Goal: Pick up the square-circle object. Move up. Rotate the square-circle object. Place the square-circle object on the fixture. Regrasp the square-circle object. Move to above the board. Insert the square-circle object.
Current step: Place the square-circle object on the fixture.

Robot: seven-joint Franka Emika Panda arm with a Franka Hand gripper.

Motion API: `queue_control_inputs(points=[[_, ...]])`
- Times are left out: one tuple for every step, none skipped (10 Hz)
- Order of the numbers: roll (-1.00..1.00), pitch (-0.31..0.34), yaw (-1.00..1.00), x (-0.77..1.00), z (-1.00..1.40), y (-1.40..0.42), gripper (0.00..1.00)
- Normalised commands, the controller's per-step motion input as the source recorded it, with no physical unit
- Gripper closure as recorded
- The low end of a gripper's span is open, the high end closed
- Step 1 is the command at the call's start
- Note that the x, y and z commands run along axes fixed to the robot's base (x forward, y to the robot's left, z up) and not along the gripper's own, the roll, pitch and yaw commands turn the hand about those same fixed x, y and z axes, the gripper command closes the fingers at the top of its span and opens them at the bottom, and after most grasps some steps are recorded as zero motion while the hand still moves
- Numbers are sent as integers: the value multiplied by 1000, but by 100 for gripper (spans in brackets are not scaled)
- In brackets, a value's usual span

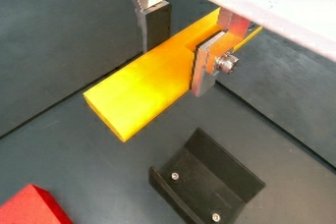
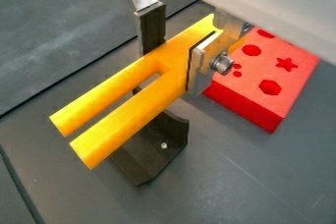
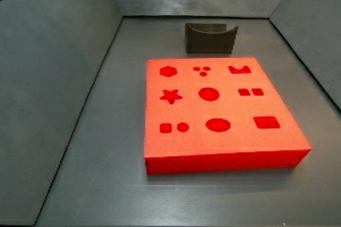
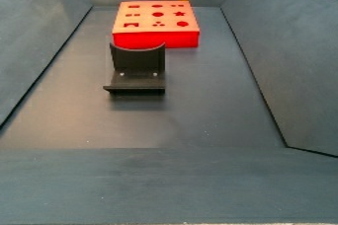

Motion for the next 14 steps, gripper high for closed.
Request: queue_control_inputs(points=[[-1000,55,-19,1000,-496,-125,100],[-1000,37,-40,1000,-334,-35,100],[-1000,38,-45,941,-214,-17,100],[-1000,53,-49,806,-128,-4,100],[-1000,72,-54,680,-69,15,100],[-1000,91,-64,532,-39,30,100],[-1000,102,-75,430,-33,34,100],[-1000,107,-84,364,-25,35,100],[-994,125,-113,201,-17,39,100],[-879,116,-114,140,-13,41,100],[-642,75,-117,57,-6,44,100],[-456,43,-117,47,-7,39,100],[-255,32,-103,59,-8,22,100],[-210,27,-93,65,-5,21,100]])
